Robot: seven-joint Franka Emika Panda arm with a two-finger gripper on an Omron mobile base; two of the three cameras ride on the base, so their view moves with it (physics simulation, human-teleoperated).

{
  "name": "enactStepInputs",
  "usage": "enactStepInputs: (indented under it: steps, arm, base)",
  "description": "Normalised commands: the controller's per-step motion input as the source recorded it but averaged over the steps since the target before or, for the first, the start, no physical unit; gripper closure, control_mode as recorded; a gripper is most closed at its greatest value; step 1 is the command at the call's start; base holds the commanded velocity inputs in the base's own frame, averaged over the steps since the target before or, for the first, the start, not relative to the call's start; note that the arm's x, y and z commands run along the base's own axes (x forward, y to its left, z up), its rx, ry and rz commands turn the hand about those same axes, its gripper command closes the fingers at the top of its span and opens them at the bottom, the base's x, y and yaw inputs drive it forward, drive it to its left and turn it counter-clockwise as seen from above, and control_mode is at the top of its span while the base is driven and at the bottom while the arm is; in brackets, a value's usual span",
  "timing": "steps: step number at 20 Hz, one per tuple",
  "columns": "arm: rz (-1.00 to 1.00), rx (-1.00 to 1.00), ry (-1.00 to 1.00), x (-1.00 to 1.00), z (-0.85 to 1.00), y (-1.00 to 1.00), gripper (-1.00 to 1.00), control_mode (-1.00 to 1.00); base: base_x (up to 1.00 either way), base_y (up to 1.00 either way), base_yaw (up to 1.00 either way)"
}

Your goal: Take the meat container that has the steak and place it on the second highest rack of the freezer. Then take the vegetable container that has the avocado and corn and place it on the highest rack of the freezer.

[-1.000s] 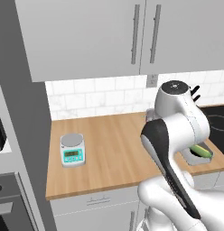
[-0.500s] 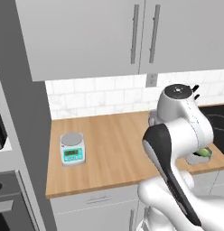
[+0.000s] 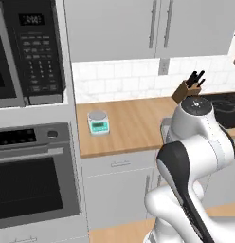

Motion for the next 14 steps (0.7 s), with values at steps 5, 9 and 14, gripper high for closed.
enactStepInputs:
  steps: [5,9,14]
  arm:
    - [0.00,0.00,0.00,0.00,0.00,0.00,1.00,1.00]
    - [0.00,0.00,0.00,0.00,0.00,0.00,1.00,1.00]
    - [0.00,0.00,0.00,0.00,0.00,0.00,1.00,1.00]
  base:
    - [-0.58,1.00,0.00]
    - [-0.54,1.00,0.00]
    - [-0.46,1.00,0.00]
